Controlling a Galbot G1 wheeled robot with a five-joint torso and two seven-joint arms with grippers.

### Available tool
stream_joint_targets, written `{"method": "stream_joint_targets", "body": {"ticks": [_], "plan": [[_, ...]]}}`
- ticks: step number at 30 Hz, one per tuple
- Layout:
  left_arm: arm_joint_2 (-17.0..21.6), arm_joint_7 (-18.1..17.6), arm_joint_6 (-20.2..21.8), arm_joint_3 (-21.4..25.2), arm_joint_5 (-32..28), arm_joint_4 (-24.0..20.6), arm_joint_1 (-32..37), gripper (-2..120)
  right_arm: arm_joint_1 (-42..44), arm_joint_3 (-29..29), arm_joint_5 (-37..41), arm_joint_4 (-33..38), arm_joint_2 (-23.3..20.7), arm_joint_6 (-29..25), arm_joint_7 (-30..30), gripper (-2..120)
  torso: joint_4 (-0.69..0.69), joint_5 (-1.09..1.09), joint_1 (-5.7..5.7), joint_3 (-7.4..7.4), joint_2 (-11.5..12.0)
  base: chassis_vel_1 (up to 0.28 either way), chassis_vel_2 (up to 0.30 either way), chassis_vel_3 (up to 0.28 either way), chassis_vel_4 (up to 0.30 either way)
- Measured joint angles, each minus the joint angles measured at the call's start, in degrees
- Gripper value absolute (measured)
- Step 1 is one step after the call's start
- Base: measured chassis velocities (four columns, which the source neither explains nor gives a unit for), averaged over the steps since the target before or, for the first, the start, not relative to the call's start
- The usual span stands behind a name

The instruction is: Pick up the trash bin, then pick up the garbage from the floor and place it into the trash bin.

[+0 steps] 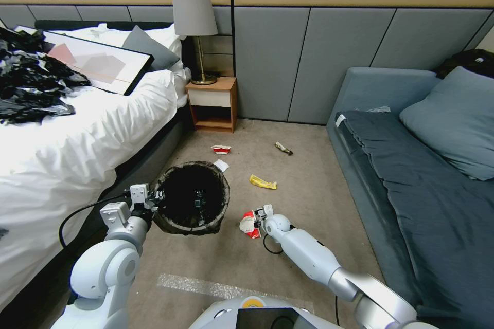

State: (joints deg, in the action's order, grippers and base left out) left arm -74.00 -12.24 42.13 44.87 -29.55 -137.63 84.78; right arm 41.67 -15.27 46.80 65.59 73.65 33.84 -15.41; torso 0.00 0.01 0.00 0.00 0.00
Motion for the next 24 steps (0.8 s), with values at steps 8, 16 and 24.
{"method": "stream_joint_targets", "body": {"ticks": [8,16,24], "plan": [[0.1,0.0,0.0,0.1,0.0,-0.2,0.0,4,2.2,2.2,4.0,10.6,-5.4,0.9,-2.2,0,0.0,0.0,0.0,0.0,0.0,0.0,0.0,0.0,0.0],[0.4,-0.1,0.0,0.0,0.0,0.0,-0.3,4,5.8,5.7,8.1,22.2,-13.8,2.1,-5.2,0,-0.01,0.0,0.0,0.0,0.0,0.0,0.0,0.0,0.0],[0.6,-0.1,0.0,-0.3,0.0,0.3,-0.5,4,9.3,9.6,9.1,28.6,-16.9,2.1,-6.0,0,0.0,0.0,0.0,0.0,0.0,0.0,0.0,0.0,0.0]]}}
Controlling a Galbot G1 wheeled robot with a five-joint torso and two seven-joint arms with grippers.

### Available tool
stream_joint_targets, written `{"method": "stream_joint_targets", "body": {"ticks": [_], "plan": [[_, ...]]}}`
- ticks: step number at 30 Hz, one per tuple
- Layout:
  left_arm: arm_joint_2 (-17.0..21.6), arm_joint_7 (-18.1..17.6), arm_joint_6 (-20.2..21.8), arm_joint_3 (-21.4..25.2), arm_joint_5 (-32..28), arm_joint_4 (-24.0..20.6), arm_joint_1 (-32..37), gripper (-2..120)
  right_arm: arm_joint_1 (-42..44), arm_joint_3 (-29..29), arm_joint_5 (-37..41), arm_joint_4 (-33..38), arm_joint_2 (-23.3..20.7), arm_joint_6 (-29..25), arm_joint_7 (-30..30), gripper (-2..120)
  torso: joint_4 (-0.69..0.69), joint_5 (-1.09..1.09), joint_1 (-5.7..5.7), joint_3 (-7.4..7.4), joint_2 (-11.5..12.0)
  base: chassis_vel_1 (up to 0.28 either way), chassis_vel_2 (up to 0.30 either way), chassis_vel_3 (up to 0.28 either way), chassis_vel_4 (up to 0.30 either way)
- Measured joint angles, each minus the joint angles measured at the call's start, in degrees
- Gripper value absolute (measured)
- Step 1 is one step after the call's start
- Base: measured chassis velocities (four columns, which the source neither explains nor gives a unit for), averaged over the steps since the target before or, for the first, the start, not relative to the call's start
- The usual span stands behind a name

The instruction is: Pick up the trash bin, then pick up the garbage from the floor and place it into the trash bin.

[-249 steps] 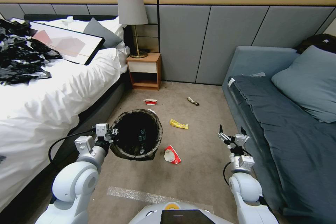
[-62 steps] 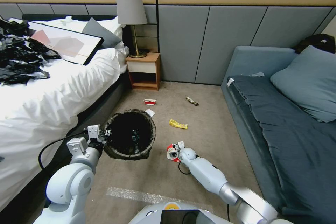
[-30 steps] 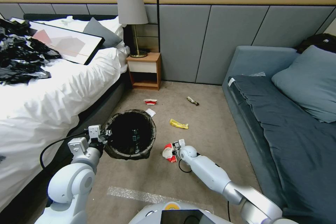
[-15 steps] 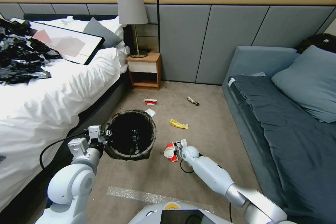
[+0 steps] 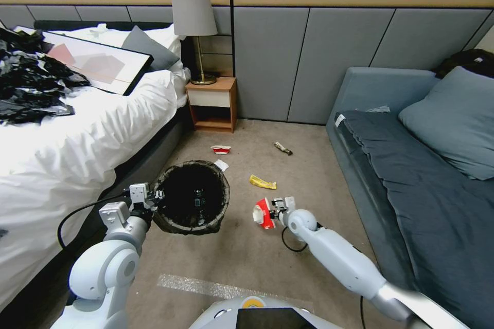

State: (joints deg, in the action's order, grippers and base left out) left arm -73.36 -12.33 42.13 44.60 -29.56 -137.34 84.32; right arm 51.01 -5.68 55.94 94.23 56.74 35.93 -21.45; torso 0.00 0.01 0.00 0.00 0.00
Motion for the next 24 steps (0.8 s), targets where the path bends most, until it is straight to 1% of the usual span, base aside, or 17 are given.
{"method": "stream_joint_targets", "body": {"ticks": [4,6,9,10,12,14,15,16,17,18,19,20,21,22,23,24], "plan": [[0.0,0.0,0.0,-0.1,0.0,0.1,0.0,4,1.0,1.5,0.4,2.2,-0.8,0.0,-0.2,0,0.0,0.0,0.0,0.0,0.0,0.0,0.0,0.0,0.0],[0.1,0.0,0.0,-0.3,0.0,0.1,0.0,4,2.6,4.4,1.9,7.0,-2.4,0.4,-0.4,0,-0.01,0.0,0.0,0.0,0.0,0.0,0.0,0.0,0.0],[0.2,0.0,0.0,-0.3,0.0,0.1,0.0,4,3.0,5.6,2.9,9.1,-3.2,0.6,-0.6,0,0.0,0.0,0.0,0.0,0.0,0.0,0.0,0.0,0.0],[0.2,0.0,0.0,-0.4,0.1,0.1,0.1,4,3.6,7.9,5.4,12.8,-4.8,1.2,-0.8,0,0.0,-0.01,0.0,0.0,0.0,0.0,0.0,0.0,0.0],[0.3,0.2,0.0,-0.6,0.3,0.4,0.2,4,4.0,11.8,12.8,20.3,-7.8,3.4,-2.7,0,-0.01,0.0,0.0,0.0,0.0,0.0,0.0,0.0,0.0],[0.3,0.2,0.0,-0.6,0.3,0.4,0.2,4,4.0,11.8,12.8,20.3,-7.8,3.4,-2.7,0,-0.01,0.0,0.0,0.0,0.0,0.0,0.0,0.0,0.0],[0.1,0.2,0.0,-0.9,0.5,0.6,0.2,4,3.4,13.9,18.4,25.0,-9.5,5.2,-4.9,0,0.0,-0.03,0.0,0.0,0.0,0.0,0.0,0.0,0.0],[0.0,0.3,0.0,-1.0,0.7,0.8,0.2,4,3.0,14.8,21.6,27.2,-10.3,5.8,-6.2,0,-0.01,-0.02,0.0,0.0,0.0,0.0,0.0,0.0,0.0],[0.0,0.3,0.0,-1.0,0.7,0.8,0.2,4,3.0,14.8,21.6,27.2,-10.3,5.8,-6.2,0,-0.01,-0.02,0.0,0.0,0.0,0.0,0.0,0.0,0.0],[-0.1,0.4,0.0,-1.2,0.9,1.0,0.1,4,1.6,16.2,26.5,30.6,-11.7,6.2,-7.8,0,0.02,-0.02,0.0,-0.01,0.0,0.0,0.0,0.0,0.0],[-0.2,0.5,0.0,-1.4,1.2,1.2,0.0,4,0.2,16.9,30.5,32.4,-12.7,6.3,-9.3,0,-0.02,-0.02,0.0,0.0,0.0,0.0,0.0,0.0,0.0],[-0.2,0.5,0.0,-1.4,1.2,1.2,0.0,4,0.2,16.9,30.5,32.4,-12.7,6.3,-9.3,0,-0.02,-0.02,0.0,0.0,0.0,0.0,0.0,0.0,0.0],[-0.4,0.6,0.0,-1.7,1.5,1.4,0.0,4,-2.9,17.6,37.5,34.8,-14.0,6.4,-11.6,0,0.0,0.01,0.0,-0.01,0.0,0.0,0.0,0.0,0.0],[-0.4,0.7,0.0,-1.8,1.6,1.6,-0.1,4,-6.0,17.8,44.0,36.1,-14.9,6.4,-14.2,0,-0.01,-0.04,0.0,0.0,0.0,0.0,0.0,0.0,0.0],[-0.4,0.8,0.0,-1.9,1.8,1.7,-0.1,4,-8.2,17.7,47.8,36.6,-15.5,6.4,-15.9,0,0.01,-0.01,0.0,0.0,0.0,0.0,0.0,0.0,0.0],[-0.4,0.8,0.0,-1.9,1.8,1.7,-0.1,4,-8.2,17.7,47.8,36.6,-15.5,6.4,-15.9,0,0.01,-0.01,0.0,0.0,0.0,0.0,0.0,0.0,0.0]]}}
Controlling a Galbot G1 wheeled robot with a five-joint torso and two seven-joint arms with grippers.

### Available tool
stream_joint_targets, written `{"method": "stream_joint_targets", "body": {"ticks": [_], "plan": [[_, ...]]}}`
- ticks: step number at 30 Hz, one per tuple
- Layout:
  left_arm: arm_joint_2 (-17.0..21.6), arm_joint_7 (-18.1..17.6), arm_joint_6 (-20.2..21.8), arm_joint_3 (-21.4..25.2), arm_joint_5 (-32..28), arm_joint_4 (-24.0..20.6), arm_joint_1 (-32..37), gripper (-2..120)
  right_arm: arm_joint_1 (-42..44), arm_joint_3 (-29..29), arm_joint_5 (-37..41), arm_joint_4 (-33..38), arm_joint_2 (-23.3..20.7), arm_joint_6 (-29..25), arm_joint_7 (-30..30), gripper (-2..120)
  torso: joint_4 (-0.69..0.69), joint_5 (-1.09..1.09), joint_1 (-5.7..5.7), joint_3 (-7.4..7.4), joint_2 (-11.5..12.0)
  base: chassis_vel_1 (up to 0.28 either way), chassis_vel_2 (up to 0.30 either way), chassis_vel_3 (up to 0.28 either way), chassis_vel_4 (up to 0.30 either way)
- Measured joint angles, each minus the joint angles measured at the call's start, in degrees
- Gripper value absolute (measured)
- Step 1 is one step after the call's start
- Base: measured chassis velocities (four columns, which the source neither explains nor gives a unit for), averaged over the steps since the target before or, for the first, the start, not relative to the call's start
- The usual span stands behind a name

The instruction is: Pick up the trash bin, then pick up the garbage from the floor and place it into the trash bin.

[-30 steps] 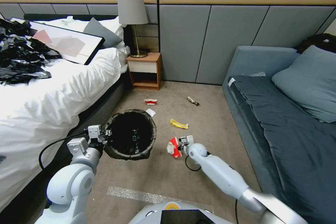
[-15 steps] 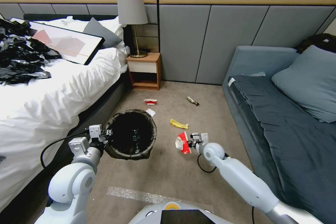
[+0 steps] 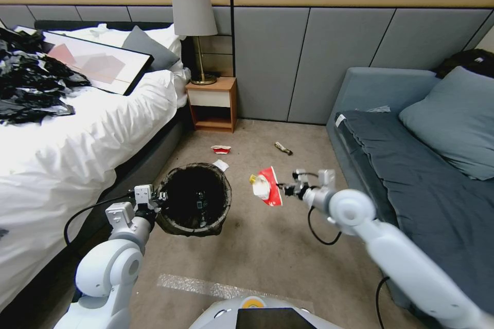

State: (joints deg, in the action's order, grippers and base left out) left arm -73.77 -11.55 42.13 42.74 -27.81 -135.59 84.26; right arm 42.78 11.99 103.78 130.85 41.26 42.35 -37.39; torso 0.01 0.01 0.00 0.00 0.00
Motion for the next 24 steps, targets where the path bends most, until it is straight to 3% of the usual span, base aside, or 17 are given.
{"method": "stream_joint_targets", "body": {"ticks": [1,4,16,18,24], "plan": [[0.0,0.1,0.0,0.0,0.1,0.1,0.0,4,-4.0,-0.9,5.6,0.5,-1.4,0.0,-2.0,0,0.0,0.0,0.0,0.0,0.0,0.0,0.0,0.0,0.0],[-0.1,0.3,0.0,0.2,0.4,0.3,0.1,4,-13.0,-6.0,12.4,0.7,-2.7,0.0,-3.3,0,-0.02,0.0,0.0,0.0,0.0,0.0,0.0,0.0,0.0],[-0.3,0.6,0.0,0.3,0.8,0.6,-0.1,4,-26.0,-18.1,17.0,0.5,4.2,-0.1,-3.7,0,-0.01,-0.01,0.0,0.0,0.0,0.0,0.0,0.0,0.0],[-0.4,0.6,0.0,0.6,0.8,0.6,0.1,4,-30.9,-24.8,17.8,-1.6,7.2,-0.1,-4.4,0,0.0,-0.02,0.0,0.0,0.0,0.0,0.0,0.0,0.0],[-0.9,0.6,0.0,0.7,0.9,0.5,0.3,4,-33.6,-30.4,17.6,-4.9,10.5,-0.1,-5.7,0,0.0,-0.02,0.0,0.0,0.0,0.0,0.0,0.0,0.0]]}}
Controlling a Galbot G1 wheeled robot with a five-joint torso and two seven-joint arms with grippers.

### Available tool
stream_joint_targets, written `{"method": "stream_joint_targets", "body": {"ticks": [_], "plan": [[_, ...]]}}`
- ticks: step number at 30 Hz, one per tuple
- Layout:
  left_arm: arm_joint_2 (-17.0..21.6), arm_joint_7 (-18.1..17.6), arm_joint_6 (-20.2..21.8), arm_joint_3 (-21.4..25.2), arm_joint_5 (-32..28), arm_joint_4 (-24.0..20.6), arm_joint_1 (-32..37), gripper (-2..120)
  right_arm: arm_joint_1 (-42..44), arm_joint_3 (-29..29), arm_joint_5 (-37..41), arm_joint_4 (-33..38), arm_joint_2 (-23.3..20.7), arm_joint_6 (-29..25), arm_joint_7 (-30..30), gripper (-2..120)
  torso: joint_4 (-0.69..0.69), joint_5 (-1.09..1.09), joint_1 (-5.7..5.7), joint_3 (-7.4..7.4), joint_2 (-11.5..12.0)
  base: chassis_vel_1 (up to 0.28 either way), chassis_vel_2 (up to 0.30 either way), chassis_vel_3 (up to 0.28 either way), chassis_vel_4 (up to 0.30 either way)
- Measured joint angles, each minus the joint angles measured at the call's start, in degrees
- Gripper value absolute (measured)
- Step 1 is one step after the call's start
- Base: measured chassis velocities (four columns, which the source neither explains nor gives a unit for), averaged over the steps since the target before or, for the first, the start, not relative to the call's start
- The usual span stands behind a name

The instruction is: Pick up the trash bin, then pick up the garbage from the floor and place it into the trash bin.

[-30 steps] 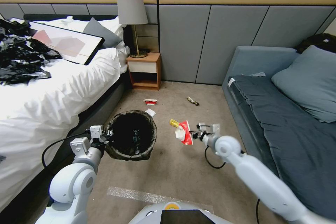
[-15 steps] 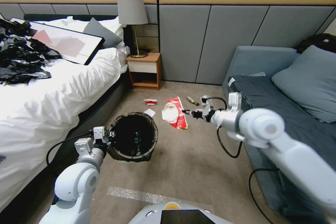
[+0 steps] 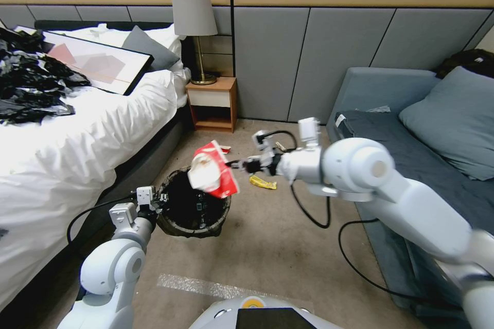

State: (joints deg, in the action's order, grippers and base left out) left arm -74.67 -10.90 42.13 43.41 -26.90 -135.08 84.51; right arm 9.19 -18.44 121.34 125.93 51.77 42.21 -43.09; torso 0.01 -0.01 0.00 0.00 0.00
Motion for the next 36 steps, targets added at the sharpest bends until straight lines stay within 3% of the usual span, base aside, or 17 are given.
{"method": "stream_joint_targets", "body": {"ticks": [2,9,23,36], "plan": [[-0.2,0.0,0.0,0.1,0.1,-0.3,-0.1,4,-0.4,-3.6,-1.9,-2.9,2.5,0.0,-0.7,0,-0.02,0.01,0.0,0.0,0.0,0.0,0.0,0.0,0.0],[-0.5,0.0,0.0,0.3,0.1,-0.4,0.1,4,-0.4,-8.2,-5.3,-8.3,5.2,0.0,-1.2,0,-0.02,0.0,0.0,0.0,0.0,0.0,0.0,0.0,0.0],[-0.8,0.1,0.0,0.5,0.1,-0.6,0.1,4,0.3,-10.6,-6.2,-15.9,9.3,-0.1,-1.3,2,-0.01,0.0,0.0,0.0,0.0,0.0,0.0,0.0,0.0],[-0.4,0.1,0.0,0.7,0.0,-0.6,0.2,4,0.4,-11.3,-6.6,-19.0,12.7,-0.1,-1.3,52,-0.01,0.0,0.0,0.0,0.0,0.0,0.0,0.0,0.0]]}}
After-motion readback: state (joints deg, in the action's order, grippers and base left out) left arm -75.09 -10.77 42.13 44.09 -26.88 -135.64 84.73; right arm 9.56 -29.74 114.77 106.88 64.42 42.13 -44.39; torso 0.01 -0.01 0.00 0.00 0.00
